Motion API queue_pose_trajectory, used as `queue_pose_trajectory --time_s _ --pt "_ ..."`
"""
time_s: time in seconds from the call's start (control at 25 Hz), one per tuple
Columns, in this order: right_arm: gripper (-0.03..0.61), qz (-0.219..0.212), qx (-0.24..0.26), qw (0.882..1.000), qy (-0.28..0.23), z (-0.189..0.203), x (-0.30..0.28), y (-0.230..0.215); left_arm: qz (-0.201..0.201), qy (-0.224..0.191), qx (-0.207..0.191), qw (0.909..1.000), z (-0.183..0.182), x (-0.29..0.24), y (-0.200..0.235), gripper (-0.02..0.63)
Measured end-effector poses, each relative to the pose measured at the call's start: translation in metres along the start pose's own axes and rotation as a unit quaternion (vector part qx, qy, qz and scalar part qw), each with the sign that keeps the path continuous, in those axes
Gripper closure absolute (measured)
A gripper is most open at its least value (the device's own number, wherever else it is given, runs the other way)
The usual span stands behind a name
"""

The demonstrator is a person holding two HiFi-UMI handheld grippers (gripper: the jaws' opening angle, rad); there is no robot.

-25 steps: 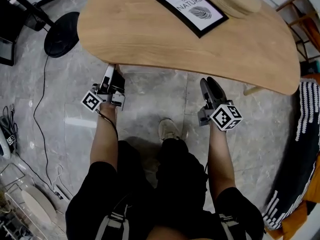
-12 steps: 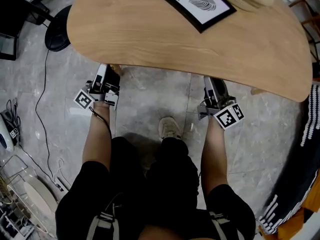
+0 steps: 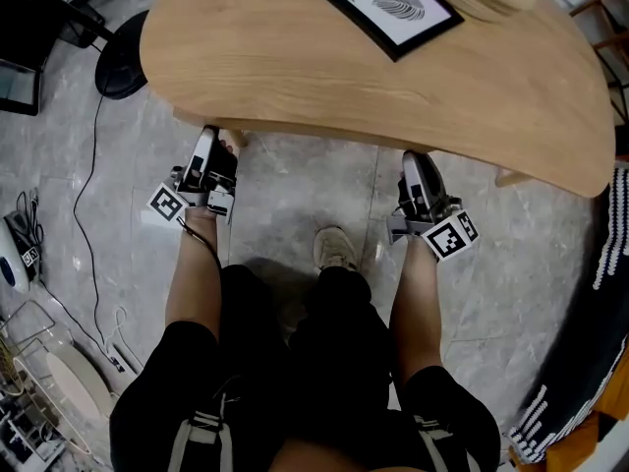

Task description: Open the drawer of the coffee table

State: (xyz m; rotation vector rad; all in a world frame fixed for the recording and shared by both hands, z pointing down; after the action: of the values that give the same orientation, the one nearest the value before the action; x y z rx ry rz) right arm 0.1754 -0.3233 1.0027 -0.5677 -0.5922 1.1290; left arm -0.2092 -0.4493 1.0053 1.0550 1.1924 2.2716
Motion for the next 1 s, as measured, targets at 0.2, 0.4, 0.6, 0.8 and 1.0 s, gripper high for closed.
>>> queue_pose_trajectory --time_s 0.2,0.4,0.6,0.8,1.0 --pt "0.456 -0.001 -0.004 1.000 0.025 0.007 0.014 0.009 -0.013 -0.010 0.009 0.9998 0.006 0.017 -0.014 0.454" --pt "0.457 0.001 0.002 0.999 0.036 0.018 0.047 0.033 -0.016 -0.007 0.011 0.9998 0.016 0.048 -0.038 0.454" --pt "0.459 0.004 0.010 0.999 0.044 0.033 0.089 0.058 -0.022 0.010 0.011 0.9997 0.031 0.088 -0.069 0.456" --pt "0.459 0.019 0.010 0.999 0.049 0.042 0.113 0.075 -0.024 0.021 0.015 0.9994 0.039 0.109 -0.085 0.457" --pt "0.459 0.033 0.016 0.998 0.052 0.051 0.121 0.086 -0.030 0.021 0.016 0.9992 0.036 0.122 -0.092 0.456"
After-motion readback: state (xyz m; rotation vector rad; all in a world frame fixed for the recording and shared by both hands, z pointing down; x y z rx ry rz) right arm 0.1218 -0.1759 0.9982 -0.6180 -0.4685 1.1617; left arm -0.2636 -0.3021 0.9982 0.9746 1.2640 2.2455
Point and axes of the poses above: the fingertips, and each gripper's own axes: x backward along the fingers, y to its left, z out of its underside, the point moved 4 cm from there along x, backward along the fingers, and after that the axes turned 3 degrees about z, right-handed, at the moved point
